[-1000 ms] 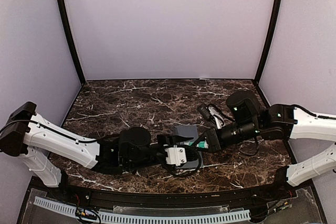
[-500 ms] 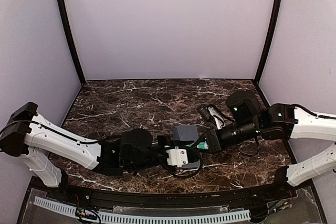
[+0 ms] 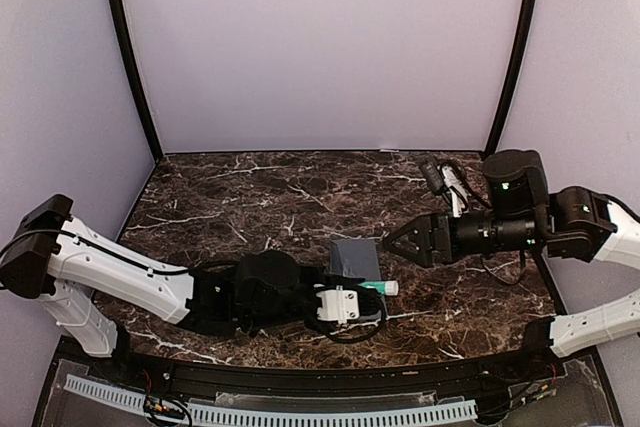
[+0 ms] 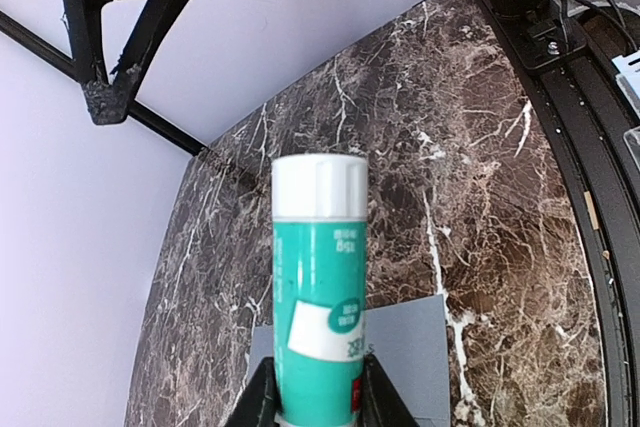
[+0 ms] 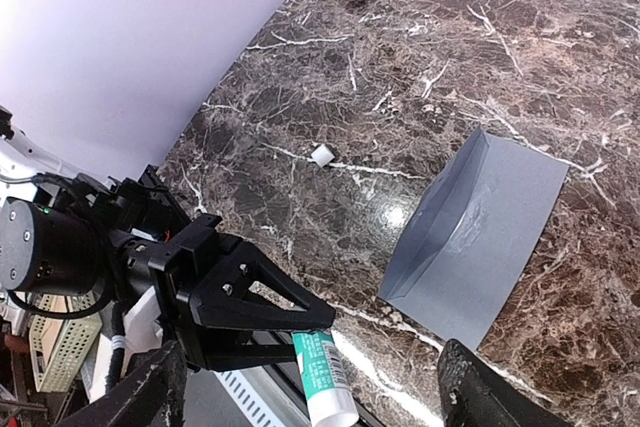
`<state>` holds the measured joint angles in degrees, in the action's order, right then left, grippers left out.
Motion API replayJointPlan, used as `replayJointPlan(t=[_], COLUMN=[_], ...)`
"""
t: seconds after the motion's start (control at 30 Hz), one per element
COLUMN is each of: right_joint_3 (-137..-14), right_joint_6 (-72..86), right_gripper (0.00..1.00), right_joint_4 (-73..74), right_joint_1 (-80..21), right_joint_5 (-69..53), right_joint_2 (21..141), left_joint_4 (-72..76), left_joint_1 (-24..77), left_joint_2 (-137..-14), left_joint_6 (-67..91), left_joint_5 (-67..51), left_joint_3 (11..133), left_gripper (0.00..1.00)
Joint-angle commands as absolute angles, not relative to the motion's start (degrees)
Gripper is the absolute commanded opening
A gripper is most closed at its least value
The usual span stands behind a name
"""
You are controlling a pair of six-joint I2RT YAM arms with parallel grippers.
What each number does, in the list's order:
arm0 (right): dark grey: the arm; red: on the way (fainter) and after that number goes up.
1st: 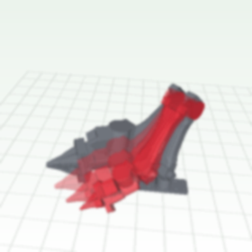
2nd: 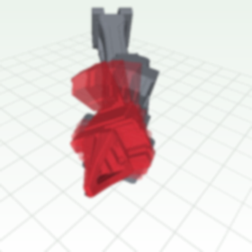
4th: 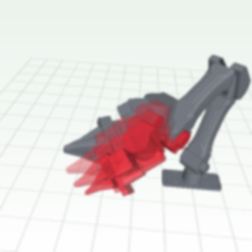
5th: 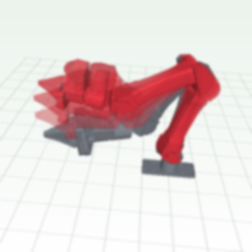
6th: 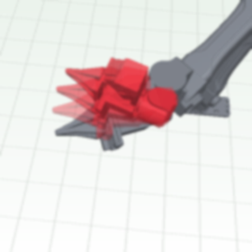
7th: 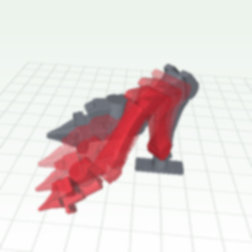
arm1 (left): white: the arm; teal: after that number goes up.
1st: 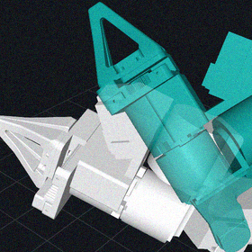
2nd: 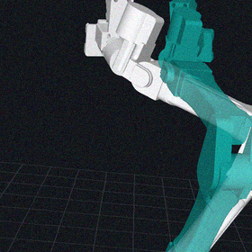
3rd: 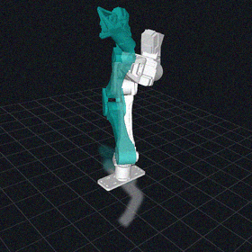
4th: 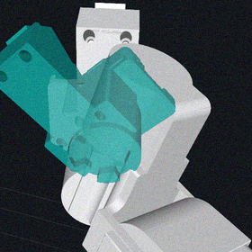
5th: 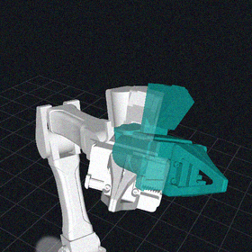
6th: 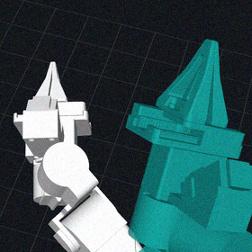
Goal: Place the letter into the envelope and seal it
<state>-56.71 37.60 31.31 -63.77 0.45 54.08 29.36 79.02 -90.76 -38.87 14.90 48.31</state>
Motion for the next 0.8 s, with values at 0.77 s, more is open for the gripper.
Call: replayJointPlan(t=[0.77], right_joint_3=[-62.6], right_joint_6=[29.4], right_gripper=[0.6], right_joint_4=[44.1], right_joint_1=[-63.8], right_joint_5=[-24.0], right_joint_2=[72.9], left_joint_4=[24.9], left_joint_1=[81.1], left_joint_2=[-88.8], left_joint_6=[-68.0], left_joint_5=[9.3], left_joint_3=[45.9], left_gripper=[0.0])
